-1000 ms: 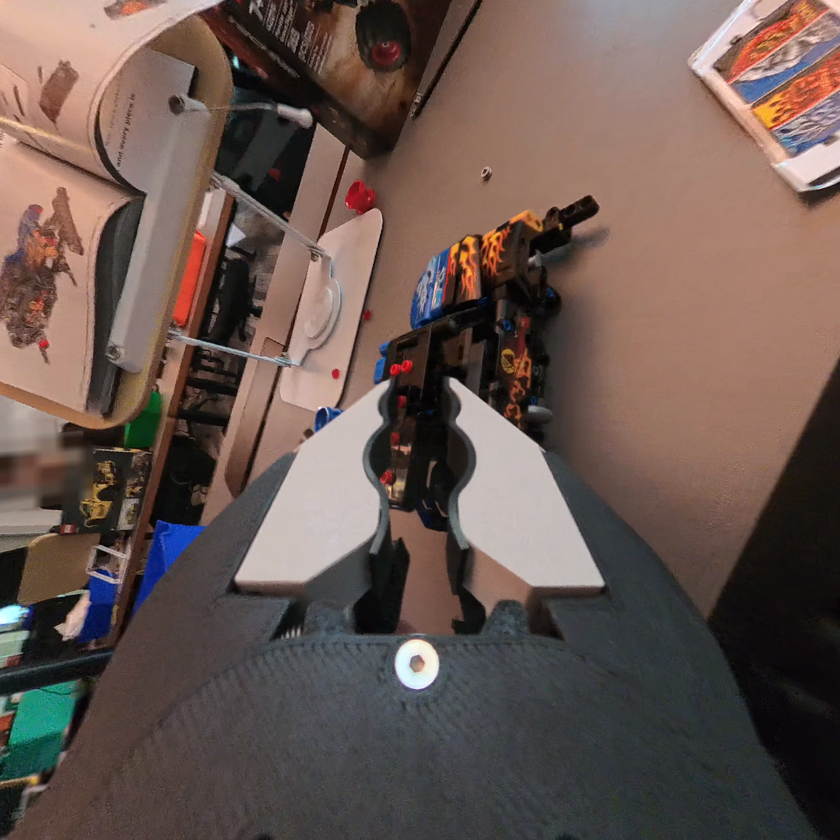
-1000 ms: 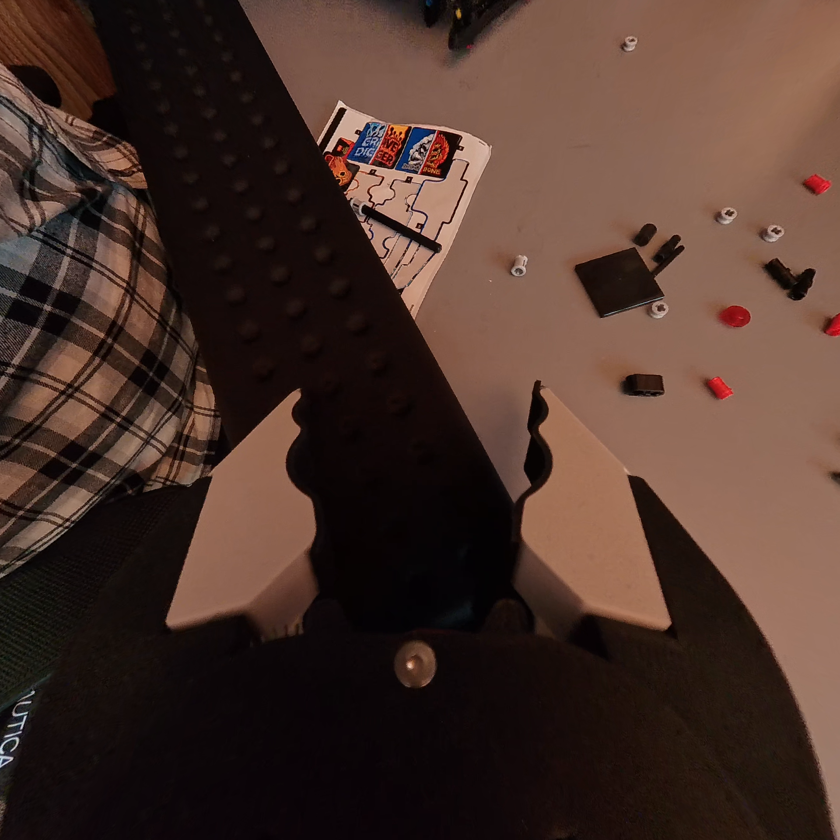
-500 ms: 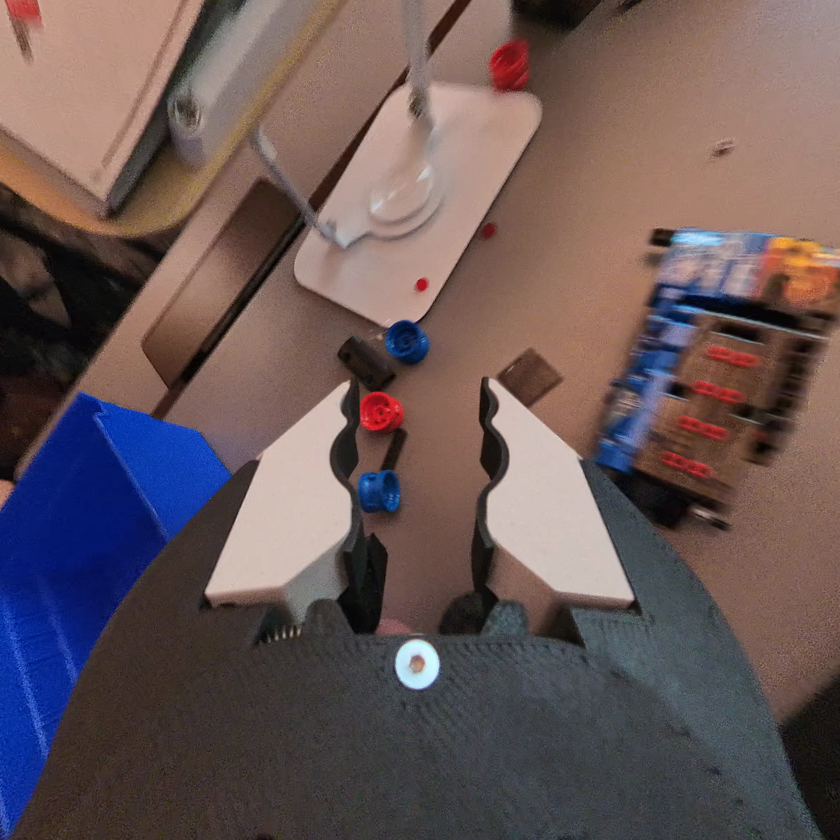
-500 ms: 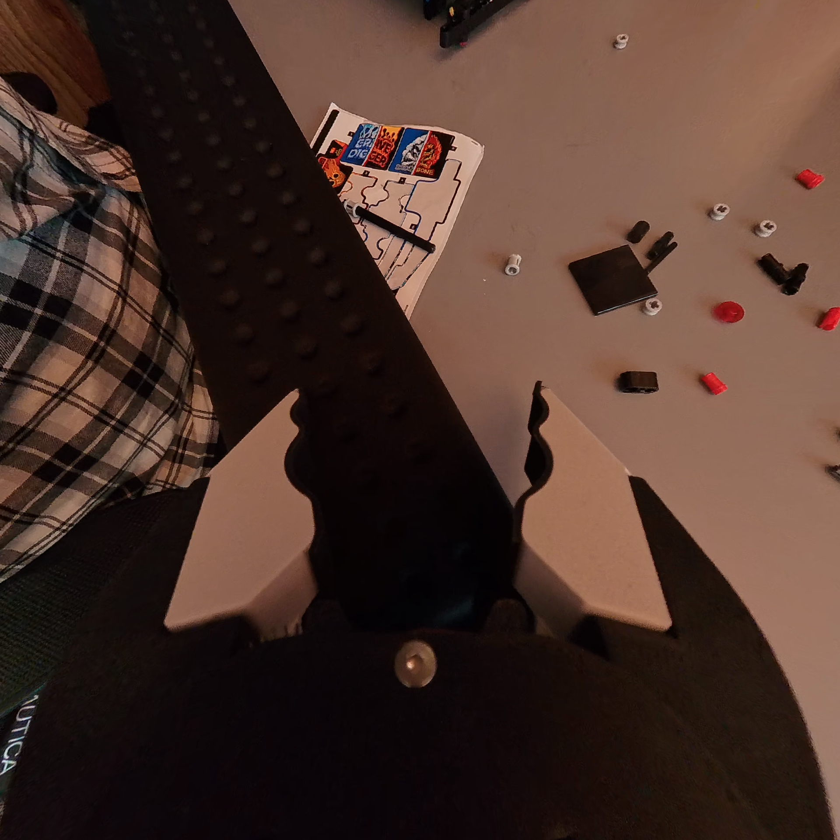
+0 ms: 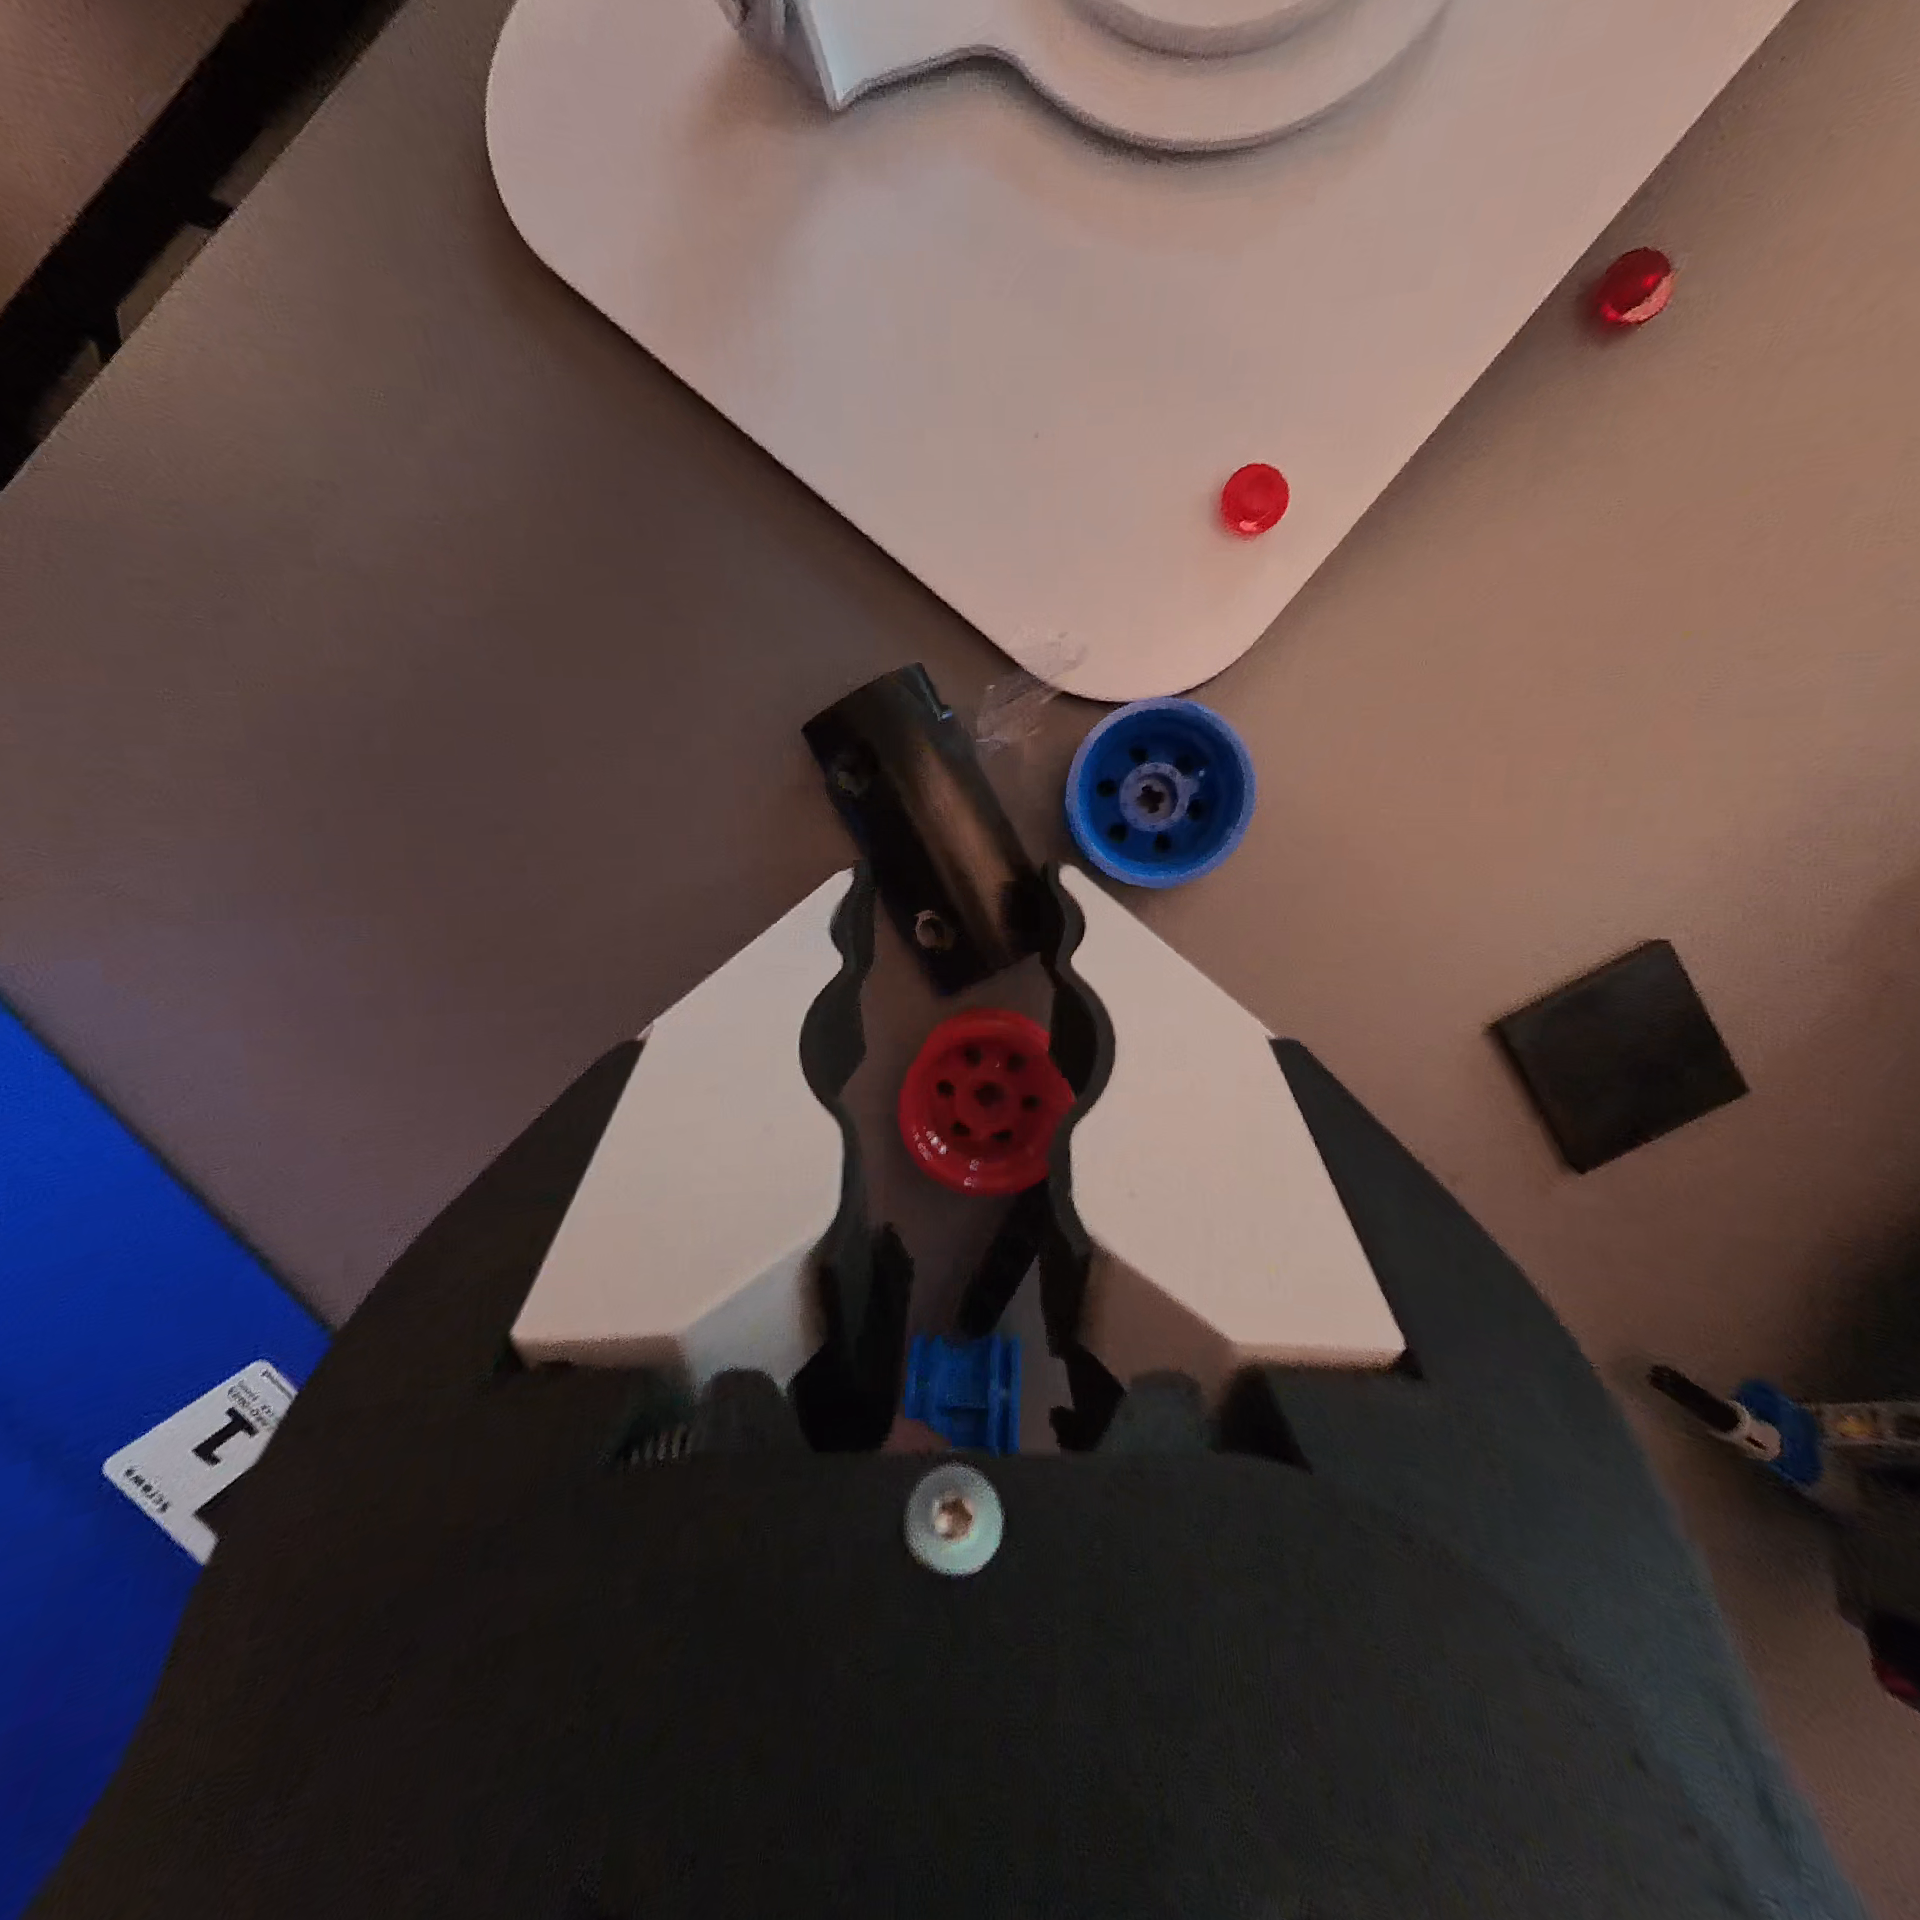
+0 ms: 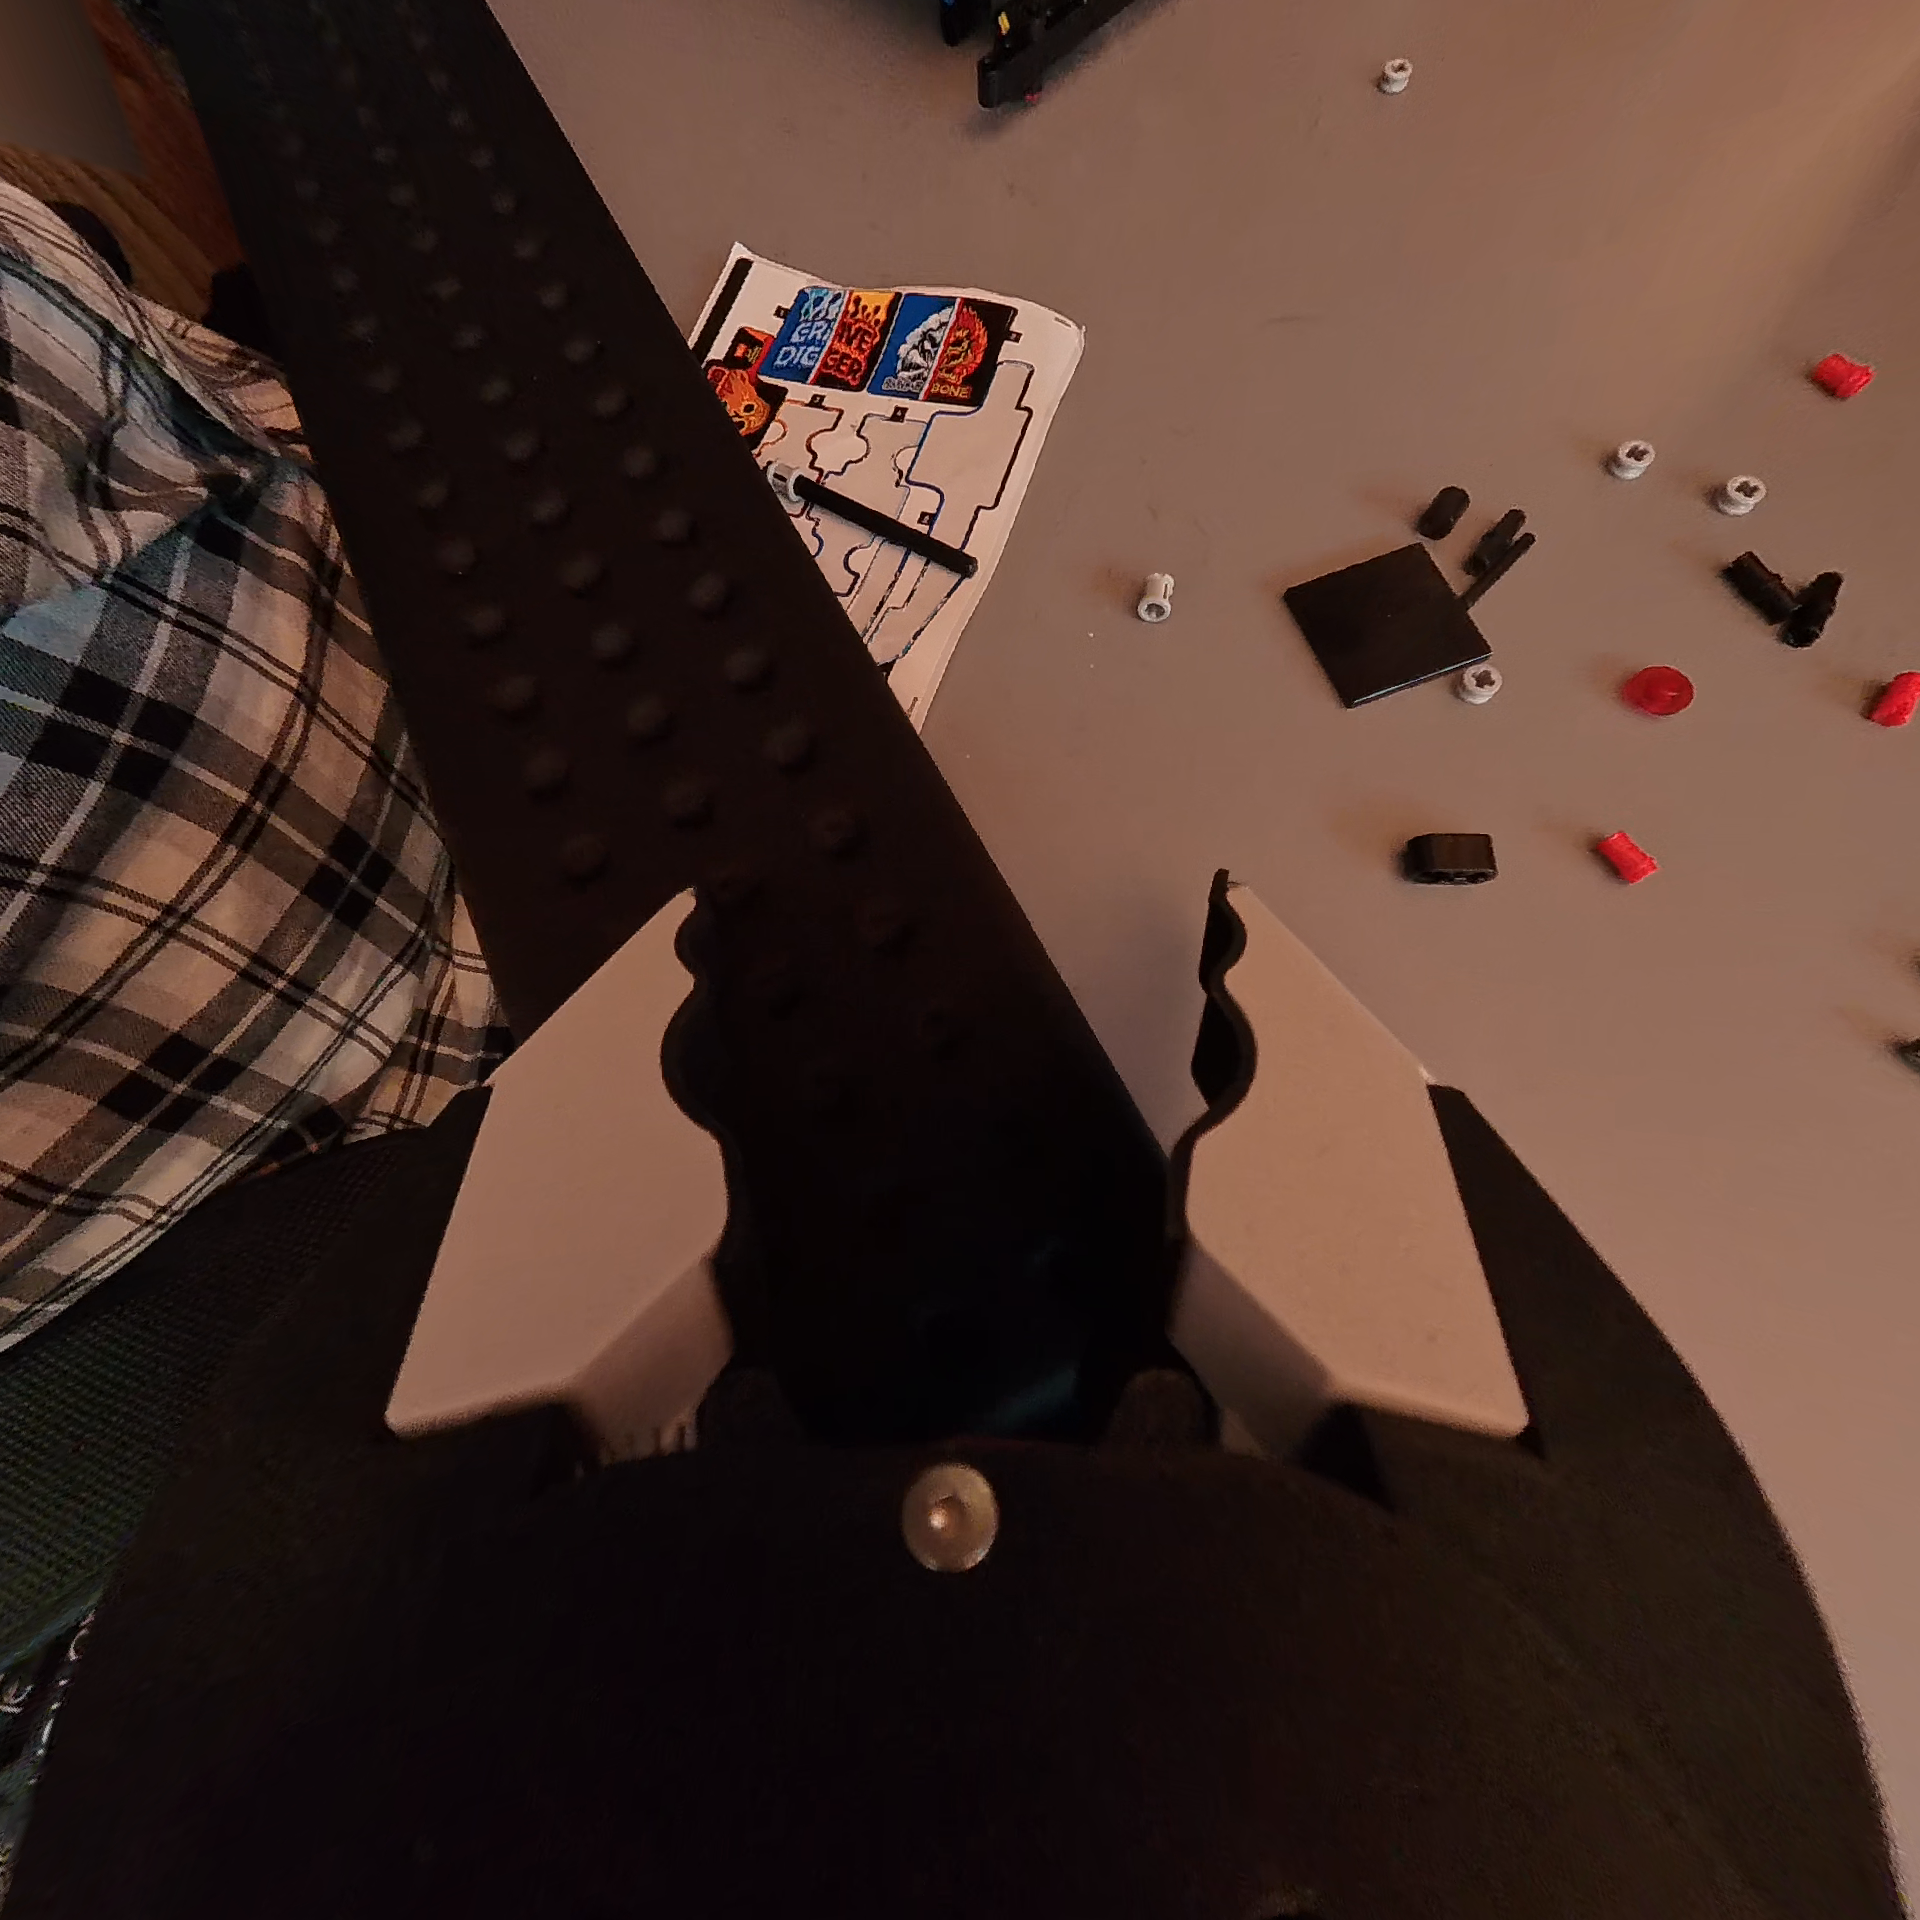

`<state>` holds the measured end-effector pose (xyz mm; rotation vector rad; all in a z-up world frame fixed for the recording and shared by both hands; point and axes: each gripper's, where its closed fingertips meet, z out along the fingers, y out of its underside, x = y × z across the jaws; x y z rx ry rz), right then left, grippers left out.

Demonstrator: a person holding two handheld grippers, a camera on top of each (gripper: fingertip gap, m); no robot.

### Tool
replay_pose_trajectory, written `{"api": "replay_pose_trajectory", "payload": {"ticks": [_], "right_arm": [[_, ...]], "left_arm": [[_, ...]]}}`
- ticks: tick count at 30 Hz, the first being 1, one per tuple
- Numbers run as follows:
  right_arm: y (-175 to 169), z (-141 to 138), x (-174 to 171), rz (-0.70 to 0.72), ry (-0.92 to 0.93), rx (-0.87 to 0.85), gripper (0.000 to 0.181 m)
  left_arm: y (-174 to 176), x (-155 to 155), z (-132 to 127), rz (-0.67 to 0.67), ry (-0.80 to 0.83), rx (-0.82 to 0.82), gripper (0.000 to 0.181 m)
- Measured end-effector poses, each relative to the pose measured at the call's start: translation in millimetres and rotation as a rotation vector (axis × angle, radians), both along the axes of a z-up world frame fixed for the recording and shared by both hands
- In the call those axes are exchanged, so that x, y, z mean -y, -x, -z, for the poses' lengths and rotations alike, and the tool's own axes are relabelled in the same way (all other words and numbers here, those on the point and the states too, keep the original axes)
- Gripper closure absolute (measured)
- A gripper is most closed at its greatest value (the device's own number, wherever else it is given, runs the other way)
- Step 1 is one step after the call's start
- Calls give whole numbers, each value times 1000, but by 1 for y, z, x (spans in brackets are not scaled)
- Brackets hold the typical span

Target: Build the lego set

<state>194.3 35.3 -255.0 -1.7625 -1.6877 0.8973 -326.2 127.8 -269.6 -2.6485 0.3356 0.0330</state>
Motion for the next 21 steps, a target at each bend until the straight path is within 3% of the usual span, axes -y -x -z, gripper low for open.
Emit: {"api": "replay_pose_trajectory", "payload": {"ticks": [5,9,14,18,21], "right_arm": [[0,0,0,1,6,5,91],[0,0,-1,5,2,11,90],[5,-8,-3,12,-17,9,89],[22,-29,2,-16,-73,-38,90],[42,-52,9,-52,-118,-110,92]], "left_arm": [[2,1,-3,34,-33,-49,151],[-1,9,-19,65,-99,-96,152],[-19,35,-60,136,-198,-159,152],[-43,66,-95,195,-278,-217,152],[-84,98,-125,307,-359,-214,152]]}}
